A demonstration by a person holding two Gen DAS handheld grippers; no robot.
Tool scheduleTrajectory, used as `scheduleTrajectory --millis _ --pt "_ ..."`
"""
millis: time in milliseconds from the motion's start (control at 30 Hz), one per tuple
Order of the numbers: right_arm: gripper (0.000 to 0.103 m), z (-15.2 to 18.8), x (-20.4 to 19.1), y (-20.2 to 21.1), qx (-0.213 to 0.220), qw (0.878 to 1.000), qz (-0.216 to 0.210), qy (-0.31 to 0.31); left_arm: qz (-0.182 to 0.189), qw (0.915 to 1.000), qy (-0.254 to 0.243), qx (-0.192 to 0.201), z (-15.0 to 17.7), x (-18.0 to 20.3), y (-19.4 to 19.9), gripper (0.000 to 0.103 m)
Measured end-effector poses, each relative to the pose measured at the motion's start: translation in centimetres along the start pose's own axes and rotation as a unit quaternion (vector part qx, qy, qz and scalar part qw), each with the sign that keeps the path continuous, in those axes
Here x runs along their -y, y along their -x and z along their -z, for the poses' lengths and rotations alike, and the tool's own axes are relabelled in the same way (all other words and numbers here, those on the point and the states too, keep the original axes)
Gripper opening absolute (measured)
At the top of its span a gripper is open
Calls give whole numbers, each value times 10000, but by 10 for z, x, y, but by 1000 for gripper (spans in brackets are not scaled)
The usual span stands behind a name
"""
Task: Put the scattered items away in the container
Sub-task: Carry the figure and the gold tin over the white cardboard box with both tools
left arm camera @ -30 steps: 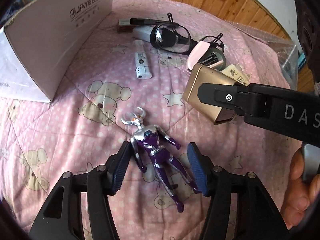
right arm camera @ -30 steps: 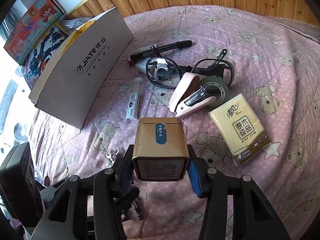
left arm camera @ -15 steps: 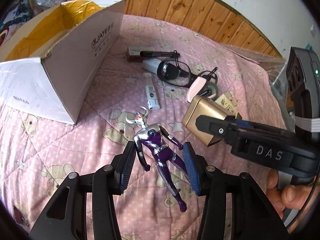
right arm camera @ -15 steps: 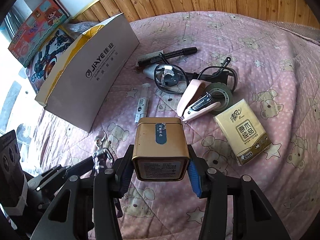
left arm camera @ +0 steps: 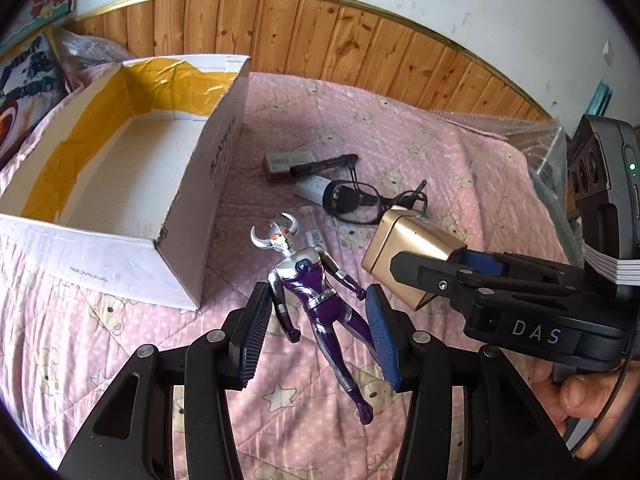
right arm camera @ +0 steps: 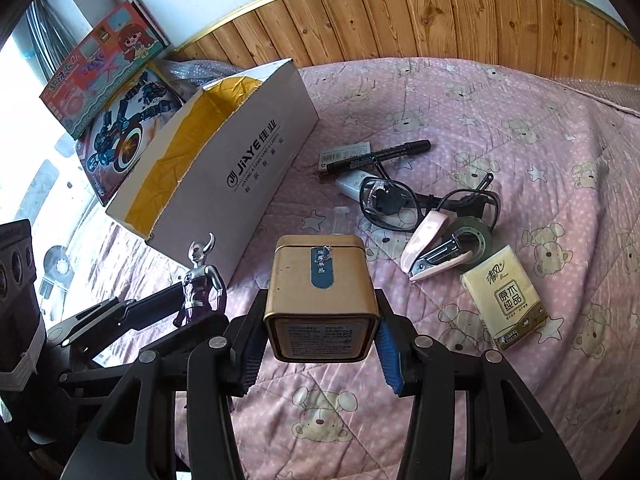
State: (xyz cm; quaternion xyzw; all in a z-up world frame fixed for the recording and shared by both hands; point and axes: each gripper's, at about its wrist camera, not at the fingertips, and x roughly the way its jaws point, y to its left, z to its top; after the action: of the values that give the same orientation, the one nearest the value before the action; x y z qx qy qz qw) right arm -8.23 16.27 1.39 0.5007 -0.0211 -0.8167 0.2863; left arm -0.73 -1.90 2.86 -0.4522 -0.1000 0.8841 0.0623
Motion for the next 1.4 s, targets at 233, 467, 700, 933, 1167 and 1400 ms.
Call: scheduleTrajectory --millis 233,467,700,933,1167,1400 --pt "50 -14 -12 5 75 9997 -214 -96 -34 9998 -73 177 -18 -12 18 49" --pt "50 -46 -44 9 296 9988 -354 135 -116 9995 -8 290 -40 -35 30 49" --pt "50 -78 -73 8 449 9975 -409 348 -134 9990 18 419 -61 -52 39 49" --pt "50 -104 -89 -1 492 9967 -438 484 -274 9985 -4 464 -83 -72 39 49" --pt "50 -127 -103 -14 469 9961 -408 633 -514 9971 35 559 -106 -91 33 49" --pt "50 -149 -119 -29 436 9947 -338 872 -699 9962 189 488 -118 -111 21 50"
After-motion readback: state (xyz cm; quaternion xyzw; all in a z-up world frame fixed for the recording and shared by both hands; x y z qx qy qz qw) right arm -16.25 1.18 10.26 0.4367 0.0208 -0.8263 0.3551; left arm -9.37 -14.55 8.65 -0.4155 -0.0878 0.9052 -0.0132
